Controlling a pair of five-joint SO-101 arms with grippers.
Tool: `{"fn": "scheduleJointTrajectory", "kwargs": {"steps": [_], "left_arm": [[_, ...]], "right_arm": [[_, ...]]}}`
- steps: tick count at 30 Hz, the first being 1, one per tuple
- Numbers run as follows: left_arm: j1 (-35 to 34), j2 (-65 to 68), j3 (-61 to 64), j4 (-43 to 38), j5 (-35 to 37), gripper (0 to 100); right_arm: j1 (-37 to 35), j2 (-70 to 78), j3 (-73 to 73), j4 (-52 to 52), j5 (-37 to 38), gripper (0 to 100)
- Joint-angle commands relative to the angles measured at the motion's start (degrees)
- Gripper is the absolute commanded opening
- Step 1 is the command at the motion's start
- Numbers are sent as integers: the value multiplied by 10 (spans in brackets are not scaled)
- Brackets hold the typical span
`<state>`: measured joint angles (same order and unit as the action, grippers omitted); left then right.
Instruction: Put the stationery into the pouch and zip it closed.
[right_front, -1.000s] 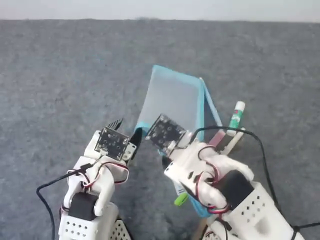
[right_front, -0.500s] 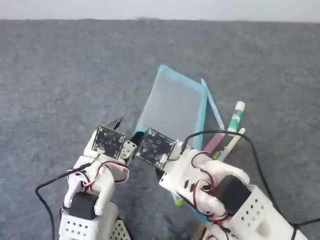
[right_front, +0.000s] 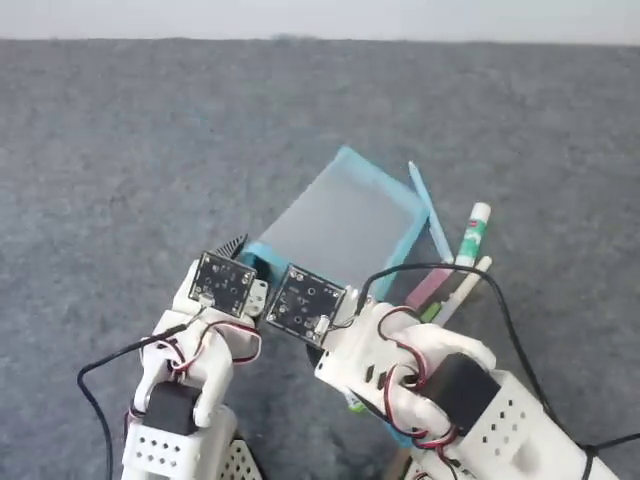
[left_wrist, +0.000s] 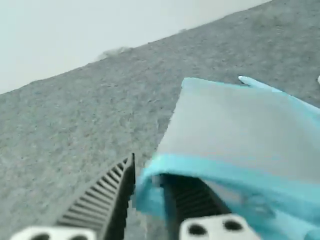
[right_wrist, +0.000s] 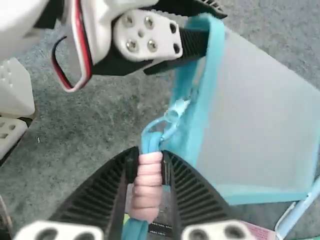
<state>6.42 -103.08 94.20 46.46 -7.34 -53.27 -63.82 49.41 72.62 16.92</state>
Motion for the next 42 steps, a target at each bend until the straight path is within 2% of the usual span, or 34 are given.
{"fn": "scheduleJointTrajectory", "kwargs": {"steps": [1,4,10,14,25,32,38,42], "left_arm": [[-9,-1,-15,-18,4,11],[-11,-1,-15,-17,7,11],[-95,-1,-29,-18,31,11],[-123,1,-36,-17,45,11],[-124,1,-36,2,46,11],[-125,2,-36,2,49,11],[-143,2,-36,2,60,11],[-146,2,-36,2,61,11]], "right_arm": [[43,-11,-4,3,11,6],[87,-10,-4,0,11,6],[142,-5,-7,-2,25,6],[155,48,-18,-11,21,6],[209,196,-112,-18,8,6],[213,231,-148,-12,-3,6],[262,258,-150,-18,13,6],[265,262,-151,-19,16,6]]}}
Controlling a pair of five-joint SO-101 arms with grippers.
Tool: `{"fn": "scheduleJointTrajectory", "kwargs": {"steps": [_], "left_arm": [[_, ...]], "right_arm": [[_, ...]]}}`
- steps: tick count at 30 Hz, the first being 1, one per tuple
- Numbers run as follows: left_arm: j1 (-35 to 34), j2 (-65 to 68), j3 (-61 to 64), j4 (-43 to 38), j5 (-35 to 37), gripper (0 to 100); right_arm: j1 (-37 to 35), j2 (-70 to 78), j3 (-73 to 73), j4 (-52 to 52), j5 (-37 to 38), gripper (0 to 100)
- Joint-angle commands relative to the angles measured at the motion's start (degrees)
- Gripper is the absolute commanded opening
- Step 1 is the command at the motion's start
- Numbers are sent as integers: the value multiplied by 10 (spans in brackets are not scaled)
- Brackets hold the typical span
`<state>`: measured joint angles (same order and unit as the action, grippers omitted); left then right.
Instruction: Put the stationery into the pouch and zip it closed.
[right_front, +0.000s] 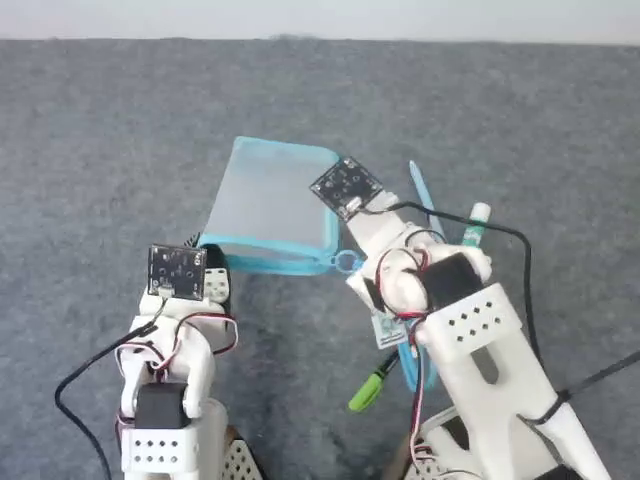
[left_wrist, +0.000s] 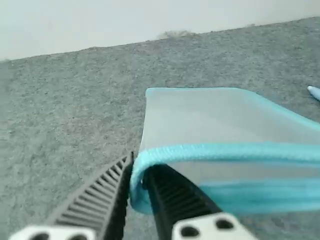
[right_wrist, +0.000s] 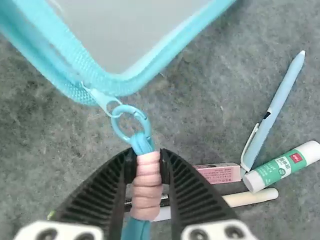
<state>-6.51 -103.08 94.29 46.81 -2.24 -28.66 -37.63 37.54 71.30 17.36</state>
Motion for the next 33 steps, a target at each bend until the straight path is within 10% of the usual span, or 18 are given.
{"fn": "scheduleJointTrajectory", "kwargs": {"steps": [1,10,19,28,33], "left_arm": [[-17,2,-36,-2,10,11],[-12,2,-35,-2,10,11],[31,0,-11,-4,32,12],[69,-1,-1,-4,31,12],[-18,-1,-3,-32,33,12]], "right_arm": [[20,0,-33,-6,11,6],[3,-5,-35,13,12,20],[-20,-87,-102,176,14,355],[160,-29,-98,176,7,291],[233,102,-99,136,-12,292]]}}
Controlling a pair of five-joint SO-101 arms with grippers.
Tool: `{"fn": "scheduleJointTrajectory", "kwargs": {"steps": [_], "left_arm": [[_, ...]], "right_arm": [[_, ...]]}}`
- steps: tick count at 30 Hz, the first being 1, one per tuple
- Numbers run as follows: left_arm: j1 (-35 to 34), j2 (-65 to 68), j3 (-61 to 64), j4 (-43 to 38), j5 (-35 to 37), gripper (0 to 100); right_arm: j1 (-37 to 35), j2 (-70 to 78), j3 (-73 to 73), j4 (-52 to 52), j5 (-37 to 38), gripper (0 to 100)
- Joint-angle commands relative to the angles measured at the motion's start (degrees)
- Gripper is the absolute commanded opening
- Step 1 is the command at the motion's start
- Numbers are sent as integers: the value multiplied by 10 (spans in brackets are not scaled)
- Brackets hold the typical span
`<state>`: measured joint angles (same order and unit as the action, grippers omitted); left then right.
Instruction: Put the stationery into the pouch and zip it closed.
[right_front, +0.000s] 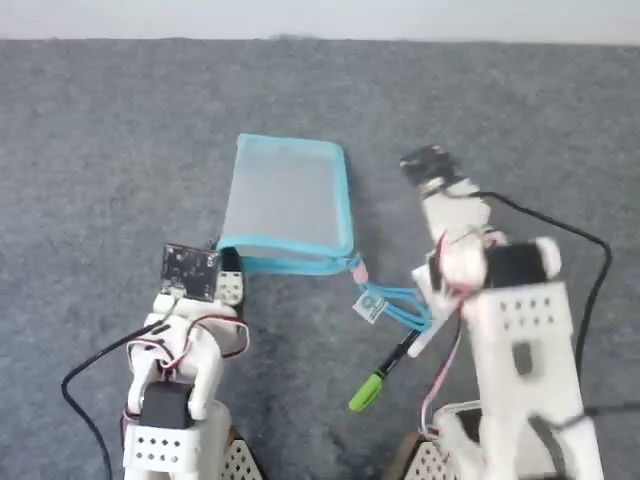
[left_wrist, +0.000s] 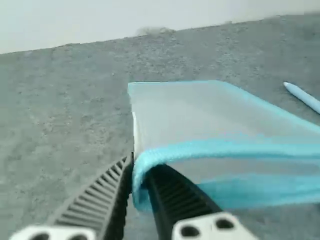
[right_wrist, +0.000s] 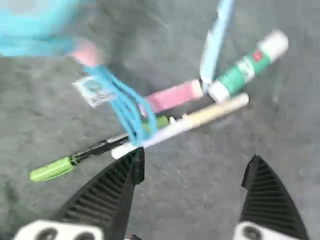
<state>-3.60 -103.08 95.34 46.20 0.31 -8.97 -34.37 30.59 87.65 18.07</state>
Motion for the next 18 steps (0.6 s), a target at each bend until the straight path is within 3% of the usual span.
{"fn": "scheduleJointTrajectory", "kwargs": {"steps": [1,7,18], "left_arm": [[-62,-1,-14,-26,8,12],[-74,-1,-14,-25,6,12],[-73,-1,-10,-25,5,12]], "right_arm": [[45,93,-30,-38,-36,292],[56,196,-33,-109,-113,290],[66,340,-145,-180,-156,288]]}}
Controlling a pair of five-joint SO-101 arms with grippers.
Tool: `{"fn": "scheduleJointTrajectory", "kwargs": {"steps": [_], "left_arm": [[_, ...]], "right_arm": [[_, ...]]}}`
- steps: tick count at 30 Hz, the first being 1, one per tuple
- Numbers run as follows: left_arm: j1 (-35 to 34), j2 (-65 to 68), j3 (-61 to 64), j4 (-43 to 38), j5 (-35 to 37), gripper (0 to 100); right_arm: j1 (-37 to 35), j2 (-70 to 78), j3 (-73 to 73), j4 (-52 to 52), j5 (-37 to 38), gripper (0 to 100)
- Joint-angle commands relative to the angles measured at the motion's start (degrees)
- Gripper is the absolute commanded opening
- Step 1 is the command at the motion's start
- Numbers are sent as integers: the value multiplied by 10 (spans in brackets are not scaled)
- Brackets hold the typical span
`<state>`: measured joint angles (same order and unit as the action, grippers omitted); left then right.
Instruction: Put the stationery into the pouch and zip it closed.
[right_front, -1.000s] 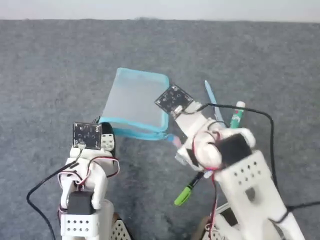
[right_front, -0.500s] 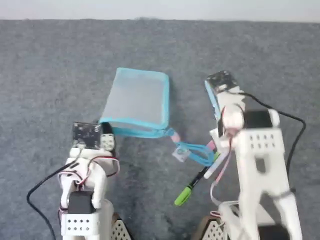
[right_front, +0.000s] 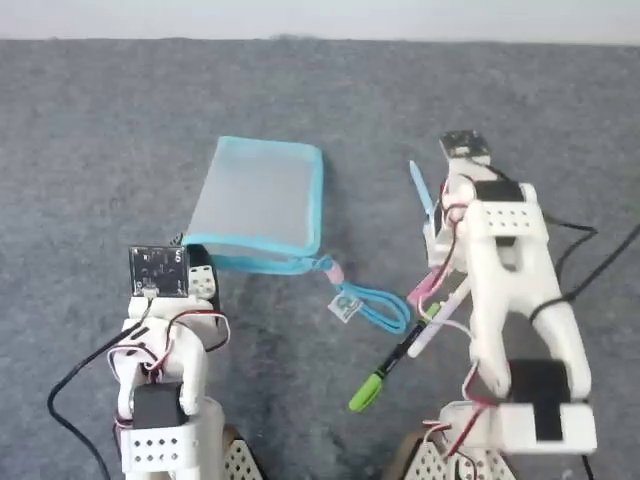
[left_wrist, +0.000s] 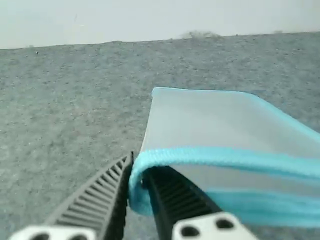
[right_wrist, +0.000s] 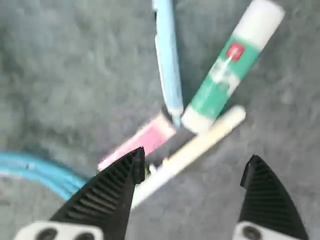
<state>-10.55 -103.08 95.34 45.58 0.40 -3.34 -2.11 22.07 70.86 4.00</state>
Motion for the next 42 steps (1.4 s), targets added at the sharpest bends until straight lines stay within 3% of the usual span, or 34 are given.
{"fn": "scheduleJointTrajectory", "kwargs": {"steps": [1,19,22,33,42], "left_arm": [[-4,-1,-10,-18,4,12],[-4,-1,-9,-19,4,12],[-4,-1,-9,-19,4,12],[-4,-1,-9,-20,4,12],[-3,-1,-8,-20,4,12]], "right_arm": [[11,34,-74,-12,-16,288],[56,240,-196,-9,-16,230],[57,246,-195,5,-17,212],[58,243,-195,34,-17,2],[58,160,-194,61,-11,6]]}}
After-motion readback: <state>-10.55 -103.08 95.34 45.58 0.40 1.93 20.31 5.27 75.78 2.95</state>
